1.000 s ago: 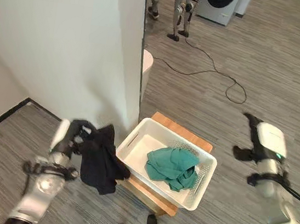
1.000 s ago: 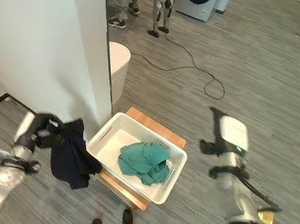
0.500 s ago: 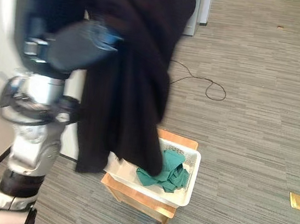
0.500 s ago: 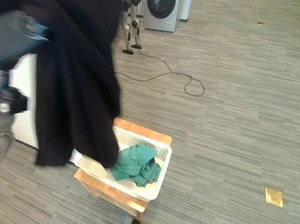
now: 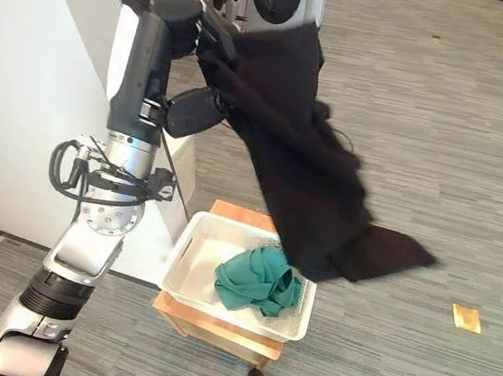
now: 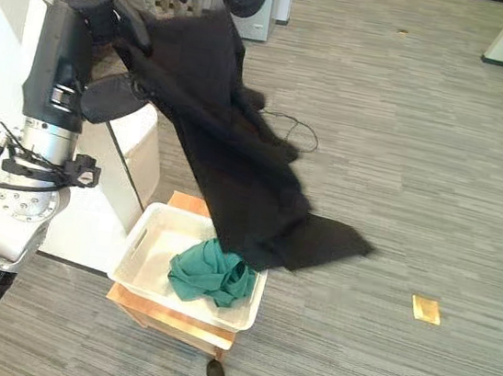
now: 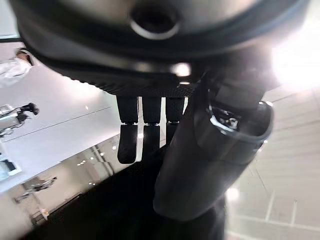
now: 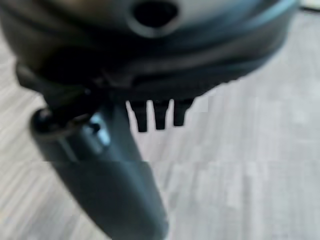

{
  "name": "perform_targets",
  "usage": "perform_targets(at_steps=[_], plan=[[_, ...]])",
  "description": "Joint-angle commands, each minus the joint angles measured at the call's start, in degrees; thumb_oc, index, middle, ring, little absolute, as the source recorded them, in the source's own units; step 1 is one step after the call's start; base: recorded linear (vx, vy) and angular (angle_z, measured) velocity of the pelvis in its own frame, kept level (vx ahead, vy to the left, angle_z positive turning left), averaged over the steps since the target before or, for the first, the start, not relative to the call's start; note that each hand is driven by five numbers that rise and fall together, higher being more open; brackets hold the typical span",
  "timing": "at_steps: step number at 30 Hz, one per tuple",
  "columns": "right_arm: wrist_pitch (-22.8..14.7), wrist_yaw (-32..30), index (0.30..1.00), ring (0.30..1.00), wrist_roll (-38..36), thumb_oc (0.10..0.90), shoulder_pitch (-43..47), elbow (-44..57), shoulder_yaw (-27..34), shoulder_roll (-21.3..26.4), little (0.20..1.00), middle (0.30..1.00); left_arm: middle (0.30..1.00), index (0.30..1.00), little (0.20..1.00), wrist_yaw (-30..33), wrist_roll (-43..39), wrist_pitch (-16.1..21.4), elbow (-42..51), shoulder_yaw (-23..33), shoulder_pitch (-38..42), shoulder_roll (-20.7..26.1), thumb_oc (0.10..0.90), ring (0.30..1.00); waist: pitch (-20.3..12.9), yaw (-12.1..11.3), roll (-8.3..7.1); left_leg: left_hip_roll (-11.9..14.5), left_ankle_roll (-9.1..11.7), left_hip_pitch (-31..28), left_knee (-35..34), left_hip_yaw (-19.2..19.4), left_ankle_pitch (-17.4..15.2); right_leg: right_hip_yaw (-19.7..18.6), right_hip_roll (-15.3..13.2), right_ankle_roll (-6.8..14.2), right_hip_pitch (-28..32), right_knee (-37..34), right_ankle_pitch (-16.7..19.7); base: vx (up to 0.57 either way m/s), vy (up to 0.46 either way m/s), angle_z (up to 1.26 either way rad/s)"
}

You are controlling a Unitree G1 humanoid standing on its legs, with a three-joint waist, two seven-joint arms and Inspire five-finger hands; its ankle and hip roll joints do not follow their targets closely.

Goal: Pick up bed clothes into laundry basket.

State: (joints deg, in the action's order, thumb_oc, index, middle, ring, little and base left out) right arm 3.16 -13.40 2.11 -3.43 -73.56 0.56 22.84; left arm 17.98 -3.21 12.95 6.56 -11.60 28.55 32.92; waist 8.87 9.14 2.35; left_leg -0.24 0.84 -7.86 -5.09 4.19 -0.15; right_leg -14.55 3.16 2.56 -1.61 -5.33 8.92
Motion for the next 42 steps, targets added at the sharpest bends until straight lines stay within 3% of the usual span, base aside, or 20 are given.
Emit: perform_targets(at_steps=[1,6,14,25,28,42], plan=[[0.0,-1.8,0.900,0.900,-1.9,0.800,-1.8,-2.3,-1.7,3.4,0.900,0.900,0.300,0.300,0.300,2.1,2.6,1.0,-2.9,-1.5,8.2,-0.2,0.400,0.300,-6.0,1.5,-2.55,0.7,3.8,3.2,0.1,0.2,-3.4,-0.8,-5.7,6.9,5.2,0.8,-9.5,0.00,0.000,0.00],[-0.2,-1.7,0.900,0.900,-1.9,0.800,-3.4,-1.8,-1.7,3.0,0.900,0.900,0.300,0.300,0.300,0.7,3.7,0.2,-6.0,-4.7,9.2,-1.2,0.400,0.300,-6.1,2.5,-2.47,1.0,3.8,3.1,0.1,0.7,-3.5,-1.2,-5.6,6.9,4.8,0.9,-9.4,0.00,-0.005,-0.03],[-0.8,-1.7,0.900,0.900,-1.8,0.800,-4.5,-0.3,-3.0,0.8,0.900,0.900,0.300,0.300,0.300,-3.3,8.9,-3.1,-16.9,-14.2,9.8,-5.9,0.400,0.300,-5.8,4.5,-1.99,1.1,3.9,3.1,0.1,1.2,-3.7,-1.8,-5.5,7.2,4.3,0.8,-9.1,0.00,-0.006,-0.05],[-1.4,-1.6,0.900,0.900,-2.0,0.800,-7.6,2.1,-3.4,-1.5,0.900,0.900,0.300,0.300,0.300,-3.5,10.9,-5.4,-25.7,-16.4,7.3,-9.9,0.400,0.300,-5.6,5.3,-2.31,1.3,3.9,3.6,0.1,1.7,-3.5,-2.2,-5.5,7.3,3.5,0.8,-8.9,0.00,-0.004,-0.01],[-1.6,-1.7,0.900,0.900,-2.2,0.800,-8.7,3.2,-3.8,-2.7,0.900,0.900,0.300,0.300,0.300,-2.7,13.7,-7.8,-35.2,-17.6,5.6,-12.5,0.400,0.300,-5.3,5.6,-2.95,1.4,3.9,4.0,0.1,1.7,-3.4,-2.2,-5.2,7.2,2.7,1.1,-8.7,0.01,-0.019,-0.03],[-2.3,-1.4,0.900,0.900,-2.5,0.800,-8.8,2.5,-5.5,-2.9,0.900,0.900,0.300,0.300,0.300,-0.4,20.2,-10.4,-50.1,-18.6,4.4,-13.8,0.400,0.300,-4.8,4.8,-3.86,1.6,3.9,4.7,0.1,1.5,-3.1,-1.3,-5.0,6.9,2.1,1.1,-8.7,0.00,-0.005,-0.02]])
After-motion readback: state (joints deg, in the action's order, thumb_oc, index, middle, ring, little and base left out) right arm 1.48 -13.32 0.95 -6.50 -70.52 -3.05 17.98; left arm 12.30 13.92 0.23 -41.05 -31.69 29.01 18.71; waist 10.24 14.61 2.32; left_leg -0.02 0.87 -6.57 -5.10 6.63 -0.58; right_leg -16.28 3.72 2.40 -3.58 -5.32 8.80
